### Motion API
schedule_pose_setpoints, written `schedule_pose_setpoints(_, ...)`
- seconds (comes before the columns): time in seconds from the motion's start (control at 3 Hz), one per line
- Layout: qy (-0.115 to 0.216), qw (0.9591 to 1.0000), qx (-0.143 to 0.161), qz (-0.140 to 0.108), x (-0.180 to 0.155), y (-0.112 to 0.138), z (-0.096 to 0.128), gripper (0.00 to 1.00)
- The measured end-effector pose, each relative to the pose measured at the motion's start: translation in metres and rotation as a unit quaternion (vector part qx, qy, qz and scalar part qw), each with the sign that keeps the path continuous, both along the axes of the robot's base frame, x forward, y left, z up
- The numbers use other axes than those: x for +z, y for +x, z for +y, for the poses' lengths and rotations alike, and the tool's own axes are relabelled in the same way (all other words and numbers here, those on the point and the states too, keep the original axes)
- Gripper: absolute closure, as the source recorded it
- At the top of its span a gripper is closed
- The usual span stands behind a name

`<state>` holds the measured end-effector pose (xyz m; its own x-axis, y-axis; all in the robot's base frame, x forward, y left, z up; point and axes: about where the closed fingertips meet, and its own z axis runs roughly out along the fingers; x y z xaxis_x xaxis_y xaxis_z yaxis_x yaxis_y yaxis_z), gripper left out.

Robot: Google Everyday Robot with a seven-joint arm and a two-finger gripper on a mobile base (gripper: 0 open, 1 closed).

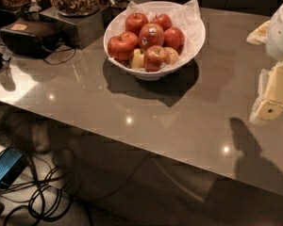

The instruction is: Pick apple from white bowl

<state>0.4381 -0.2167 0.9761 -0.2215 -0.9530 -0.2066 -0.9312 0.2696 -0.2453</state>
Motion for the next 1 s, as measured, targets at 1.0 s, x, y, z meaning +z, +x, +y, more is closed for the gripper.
schedule_pose_setpoints(1.0, 0.0, 0.9986, -0.05, 0.018, 0.03, 0.025, 0.048, 0.0)
